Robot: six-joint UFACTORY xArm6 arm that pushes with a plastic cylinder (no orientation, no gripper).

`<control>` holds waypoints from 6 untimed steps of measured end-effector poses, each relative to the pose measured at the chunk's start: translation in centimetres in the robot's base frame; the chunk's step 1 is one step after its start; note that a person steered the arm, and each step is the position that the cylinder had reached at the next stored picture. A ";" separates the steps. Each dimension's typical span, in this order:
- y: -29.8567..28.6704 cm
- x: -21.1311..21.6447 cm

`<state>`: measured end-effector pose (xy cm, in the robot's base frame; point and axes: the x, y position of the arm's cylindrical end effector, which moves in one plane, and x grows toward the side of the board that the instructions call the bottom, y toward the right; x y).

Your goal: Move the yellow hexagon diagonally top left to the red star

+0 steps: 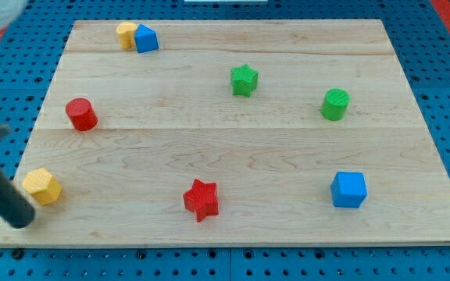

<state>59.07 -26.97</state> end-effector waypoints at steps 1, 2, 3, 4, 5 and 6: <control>-0.1 -2.5; 3.0 -5.3; 9.3 -6.6; 10.1 -6.6; 10.1 -6.4; 12.7 -6.4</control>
